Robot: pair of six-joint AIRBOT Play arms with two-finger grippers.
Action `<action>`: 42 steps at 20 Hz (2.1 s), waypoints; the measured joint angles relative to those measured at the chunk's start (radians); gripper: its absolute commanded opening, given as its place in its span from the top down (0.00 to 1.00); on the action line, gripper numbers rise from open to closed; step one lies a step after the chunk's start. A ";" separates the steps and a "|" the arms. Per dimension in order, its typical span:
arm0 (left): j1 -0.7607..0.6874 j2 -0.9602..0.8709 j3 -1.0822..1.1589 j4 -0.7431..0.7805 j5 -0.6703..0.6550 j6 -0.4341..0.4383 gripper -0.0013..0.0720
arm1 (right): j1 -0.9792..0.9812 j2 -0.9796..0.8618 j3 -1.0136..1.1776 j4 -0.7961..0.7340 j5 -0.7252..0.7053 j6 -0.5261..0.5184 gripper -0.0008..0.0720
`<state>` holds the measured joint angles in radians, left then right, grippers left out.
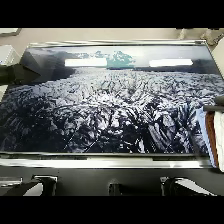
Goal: Fold the clothes and pants, and hang the long-sleeved shirts on hangers.
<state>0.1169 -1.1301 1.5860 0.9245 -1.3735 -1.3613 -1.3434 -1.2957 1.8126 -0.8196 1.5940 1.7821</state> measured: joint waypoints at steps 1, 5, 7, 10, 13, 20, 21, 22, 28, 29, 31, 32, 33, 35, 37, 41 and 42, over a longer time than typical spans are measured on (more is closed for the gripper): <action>0.000 0.003 0.000 0.000 0.000 0.000 0.95 | -0.011 0.000 -0.002 -0.045 0.023 0.002 0.94; 0.000 0.008 0.000 -0.001 0.000 0.001 0.95 | -0.030 0.019 -0.048 -0.276 0.119 0.008 0.94; 0.000 0.008 0.000 -0.006 0.000 0.001 0.95 | -0.034 0.045 -0.126 -0.397 0.138 0.003 0.94; 0.000 0.010 0.000 -0.020 0.000 0.001 0.95 | -0.036 0.078 -0.281 -0.491 0.117 -0.010 0.94; 0.000 0.010 0.000 -0.029 0.000 0.001 0.95 | -0.036 0.092 -0.423 -0.543 0.051 -0.032 0.85; 0.000 0.010 0.000 -0.043 0.004 0.001 0.95 | -0.037 0.098 -0.590 -0.581 -0.051 -0.039 0.03; -0.001 0.010 0.000 -0.044 0.004 0.000 0.95 | -0.037 0.098 -0.587 -0.580 -0.065 -0.048 0.02; -0.004 0.010 0.000 -0.047 0.005 0.000 0.95 | -0.037 0.098 -0.571 -0.571 -0.074 -0.054 0.02; -0.131 -0.009 0.039 0.084 0.187 -0.019 0.95 | 0.078 0.098 -0.234 -0.301 -0.367 -0.123 0.03; -0.165 -0.029 0.049 0.178 0.232 -0.046 0.95 | 0.150 0.098 -0.172 -0.268 -0.433 -0.164 0.04; -0.216 -0.092 0.060 0.387 0.279 -0.117 0.94 | 0.330 0.097 -0.097 -0.248 -0.507 -0.216 0.15; -0.231 -0.130 0.063 0.470 0.277 -0.147 0.81 | 0.430 0.090 -0.076 -0.267 -0.509 -0.210 0.17; -0.241 -0.175 0.066 0.538 0.260 -0.182 0.33 | 0.540 0.076 -0.064 -0.307 -0.486 -0.173 0.16; -0.253 -0.262 0.060 0.599 0.159 -0.253 0.01 | 0.743 0.024 -0.063 -0.388 -0.386 -0.094 0.06; -0.263 -0.310 0.009 0.594 0.068 -0.270 0.01 | 0.915 -0.048 -0.078 -0.431 -0.254 -0.058 0.03; -0.285 -0.246 -0.226 0.546 0.109 -0.313 0.01 | 1.144 -0.162 -0.128 -0.480 -0.083 -0.038 0.02; -0.285 -0.226 -0.274 0.546 0.130 -0.332 0.01 | 1.175 -0.174 -0.138 -0.495 -0.082 -0.032 0.02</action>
<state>-0.1680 -1.3560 1.3117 1.4700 -1.2430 -1.6932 -0.1684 -1.4696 1.6749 -1.3144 1.5116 1.7500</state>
